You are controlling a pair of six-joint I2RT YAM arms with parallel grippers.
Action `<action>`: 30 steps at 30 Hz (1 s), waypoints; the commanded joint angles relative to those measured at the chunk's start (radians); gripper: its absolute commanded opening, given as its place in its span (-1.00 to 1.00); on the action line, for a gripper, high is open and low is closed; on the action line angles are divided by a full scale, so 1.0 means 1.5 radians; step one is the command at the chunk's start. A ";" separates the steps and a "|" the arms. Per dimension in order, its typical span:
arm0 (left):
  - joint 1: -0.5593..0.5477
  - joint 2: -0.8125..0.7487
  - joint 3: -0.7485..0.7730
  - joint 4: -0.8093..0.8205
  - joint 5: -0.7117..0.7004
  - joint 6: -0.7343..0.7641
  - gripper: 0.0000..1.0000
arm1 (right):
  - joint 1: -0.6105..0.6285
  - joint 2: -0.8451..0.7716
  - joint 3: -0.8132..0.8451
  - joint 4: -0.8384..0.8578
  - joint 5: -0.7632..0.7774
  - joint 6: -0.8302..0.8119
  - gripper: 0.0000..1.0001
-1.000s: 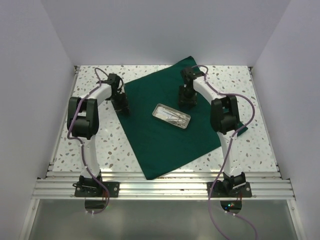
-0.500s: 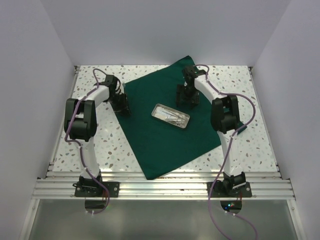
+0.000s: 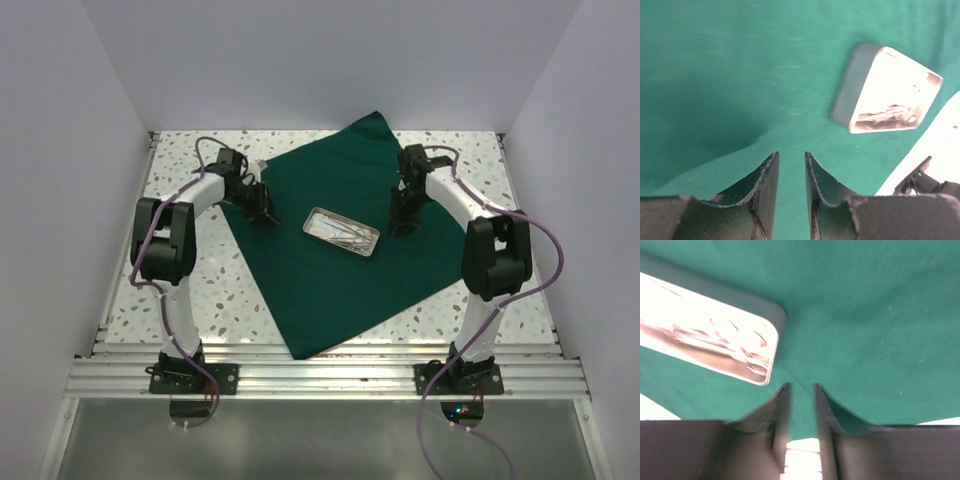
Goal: Prepare the surgical pack
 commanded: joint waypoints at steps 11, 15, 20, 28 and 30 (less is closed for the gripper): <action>-0.088 0.055 0.059 0.027 0.058 -0.035 -0.44 | -0.005 0.034 -0.043 0.048 -0.109 0.024 -0.93; -0.092 0.061 0.060 0.026 0.061 -0.035 -0.45 | -0.005 0.059 -0.030 0.056 -0.111 0.024 -0.93; -0.095 0.056 0.049 0.029 0.063 -0.033 -0.46 | -0.004 0.091 -0.001 0.058 -0.116 0.022 -0.93; -0.096 0.048 0.022 0.039 0.075 -0.035 -0.47 | -0.004 0.145 0.067 0.046 -0.124 0.018 -0.93; -0.096 0.044 0.022 0.039 0.075 -0.034 -0.48 | -0.005 0.153 0.084 0.043 -0.125 0.017 -0.92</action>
